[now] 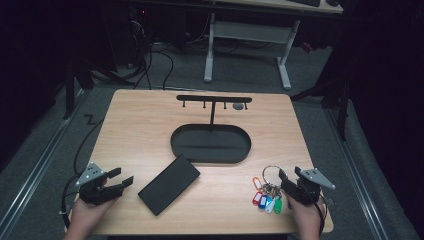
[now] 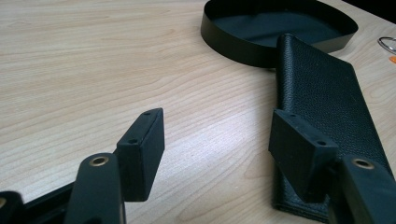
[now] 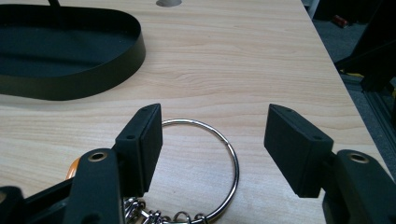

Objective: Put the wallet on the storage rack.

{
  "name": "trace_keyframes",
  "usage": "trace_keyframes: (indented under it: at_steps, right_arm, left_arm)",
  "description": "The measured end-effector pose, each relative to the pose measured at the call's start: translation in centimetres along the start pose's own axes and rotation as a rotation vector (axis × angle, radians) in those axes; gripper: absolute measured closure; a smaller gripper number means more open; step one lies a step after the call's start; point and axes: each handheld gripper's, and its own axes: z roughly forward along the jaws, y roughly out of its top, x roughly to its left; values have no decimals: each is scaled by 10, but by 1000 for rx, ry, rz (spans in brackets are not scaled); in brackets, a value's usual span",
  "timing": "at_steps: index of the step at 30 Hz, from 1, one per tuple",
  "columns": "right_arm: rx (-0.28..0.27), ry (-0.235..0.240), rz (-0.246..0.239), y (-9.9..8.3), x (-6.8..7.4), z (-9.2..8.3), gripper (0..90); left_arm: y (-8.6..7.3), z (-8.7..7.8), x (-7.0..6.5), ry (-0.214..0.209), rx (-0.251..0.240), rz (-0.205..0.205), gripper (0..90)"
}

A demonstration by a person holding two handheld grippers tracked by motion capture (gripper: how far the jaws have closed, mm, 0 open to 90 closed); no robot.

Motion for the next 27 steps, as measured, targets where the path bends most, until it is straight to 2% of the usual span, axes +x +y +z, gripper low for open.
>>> trace_keyframes:
  at_steps: [3,12,20,25,26,27]
  right_arm:
    - [-1,7,-3,0,1,0,366]
    - [-1,12,-2,0,-1,3,364]
    - [15,21,-11,-1,0,6,365]
    - [14,19,-13,-1,0,6,367]
    - [20,20,-17,-1,0,7,367]
    - [20,20,-17,-1,0,7,367]
  left_arm:
    - [0,1,0,4,2,4,369]
    - [-3,1,4,5,8,-21,369]
    - [-4,3,4,3,18,-16,367]
    - [-4,4,2,-14,24,-17,366]
    - [-4,4,1,-32,21,-20,365]
    - [-4,4,1,-32,21,-20,366]
